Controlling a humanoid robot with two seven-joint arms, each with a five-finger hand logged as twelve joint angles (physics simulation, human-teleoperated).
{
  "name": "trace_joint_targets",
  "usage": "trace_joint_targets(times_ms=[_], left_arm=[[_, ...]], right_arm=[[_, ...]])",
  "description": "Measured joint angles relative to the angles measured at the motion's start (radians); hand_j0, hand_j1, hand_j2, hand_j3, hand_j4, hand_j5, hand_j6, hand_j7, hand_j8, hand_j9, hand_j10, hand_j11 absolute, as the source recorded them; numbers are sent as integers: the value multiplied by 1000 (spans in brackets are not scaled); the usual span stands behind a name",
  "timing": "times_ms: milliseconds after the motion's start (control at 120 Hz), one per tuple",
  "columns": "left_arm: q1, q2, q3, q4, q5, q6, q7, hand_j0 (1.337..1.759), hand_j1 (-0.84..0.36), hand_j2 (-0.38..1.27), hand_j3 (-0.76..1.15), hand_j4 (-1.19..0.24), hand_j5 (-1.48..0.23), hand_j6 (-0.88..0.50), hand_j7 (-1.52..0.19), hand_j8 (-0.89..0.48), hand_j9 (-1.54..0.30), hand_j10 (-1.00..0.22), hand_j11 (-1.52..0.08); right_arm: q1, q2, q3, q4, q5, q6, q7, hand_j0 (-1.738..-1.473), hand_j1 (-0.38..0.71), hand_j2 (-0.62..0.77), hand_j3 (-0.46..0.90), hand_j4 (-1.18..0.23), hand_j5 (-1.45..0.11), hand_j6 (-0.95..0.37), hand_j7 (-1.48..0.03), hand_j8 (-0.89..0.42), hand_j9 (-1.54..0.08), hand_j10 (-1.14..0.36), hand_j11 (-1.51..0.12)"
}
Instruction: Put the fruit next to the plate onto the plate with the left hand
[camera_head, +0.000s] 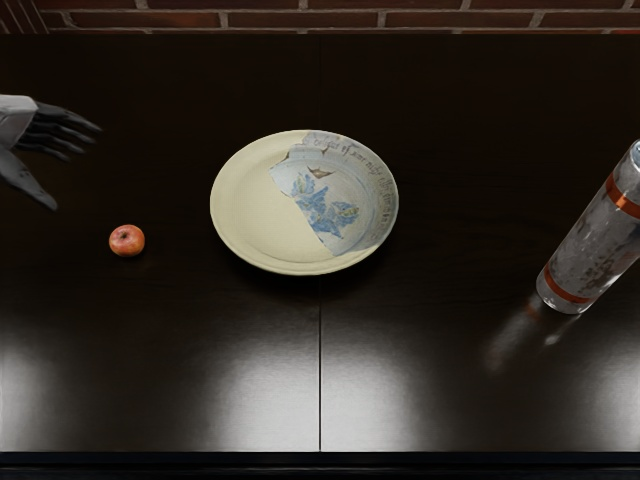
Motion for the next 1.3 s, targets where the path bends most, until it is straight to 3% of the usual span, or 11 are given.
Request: trace_joint_targets(times_ms=[108, 142, 167, 233, 275, 342, 417, 608, 733, 1100, 1300], left_arm=[[6, -6, 1, 3, 13, 0, 1, 1658, 52, 53, 0, -255, -326, -256, -326, -256, -326, -254, -325], [4, -22, 1, 3, 15, 0, 20, 1658, 52, 53, 0, -255, -326, -256, -326, -255, -326, -254, -325], [2, -40, 1, -1, 16, 0, 61, 1658, 52, 53, 0, -255, -326, -256, -326, -255, -326, -254, -325], [-10, -82, 1, -52, 21, 0, 243, 1658, 52, 53, 0, -255, -326, -256, -326, -256, -326, -254, -325], [-43, -72, -1, -99, 55, 0, 318, 1658, 52, 53, 0, -255, -326, -256, -326, -256, -326, -255, -325], [-57, -68, -3, -188, 149, 0, 390, 1658, 51, 52, 0, -255, -326, -256, -326, -255, -326, -254, -325], [-61, -78, -4, -271, 267, 0, 431, 1658, 51, 52, 0, -256, -326, -256, -326, -256, -326, -255, -326], [-39, -89, -1, -365, 476, 95, 464, 1658, 50, 53, 0, -257, -328, -259, -328, -258, -327, -257, -327], [12, -202, 3, -393, 619, 229, 468, 1658, 49, 53, 0, -258, -328, -259, -328, -259, -328, -257, -328], [139, -306, 23, -403, 819, 314, 470, 1658, 47, 54, 0, -260, -331, -261, -331, -261, -331, -259, -330], [150, -321, 32, -377, 872, 330, 470, 1658, 14, 60, 0, -288, -367, -289, -367, -289, -367, -287, -367]], right_arm=[[2, 0, 0, 0, 1, 0, -1, -1658, -310, -7, 0, -33, -43, -33, -43, -33, -43, -33, -43], [3, 0, 0, 0, 1, 0, -2, -1658, -310, -7, 0, -33, -43, -33, -43, -33, -43, -33, -43], [4, 0, 0, 0, 1, 0, -2, -1658, -310, -7, 0, -33, -43, -33, -43, -33, -43, -33, -43], [6, 0, -1, 0, 1, 0, -3, -1658, -310, -7, 0, -33, -43, -33, -43, -33, -43, -33, -43], [6, 0, -3, 0, 0, 0, -4, -1658, -310, -7, 0, -33, -43, -33, -43, -33, -43, -33, -43], [6, 0, -4, 0, 0, 0, -4, -1658, -310, -7, 0, -33, -43, -33, -43, -33, -43, -33, -43], [6, 0, -5, 0, 0, 0, -4, -1658, -310, -7, 0, -33, -43, -33, -43, -33, -43, -33, -43], [5, 0, -5, 0, 0, 0, -4, -1658, -310, -7, 0, -33, -43, -33, -43, -33, -43, -33, -43], [4, 0, -5, 0, 0, 0, -4, -1658, -310, -7, 0, -33, -43, -33, -43, -33, -43, -33, -43], [0, 0, -5, 0, 1, 0, -5, -1658, -310, -7, 0, -33, -43, -33, -43, -33, -43, -33, -43], [0, 0, -5, 0, 0, 0, -5, -1658, -310, -7, 0, -33, -43, -33, -43, -33, -43, -33, -43]])
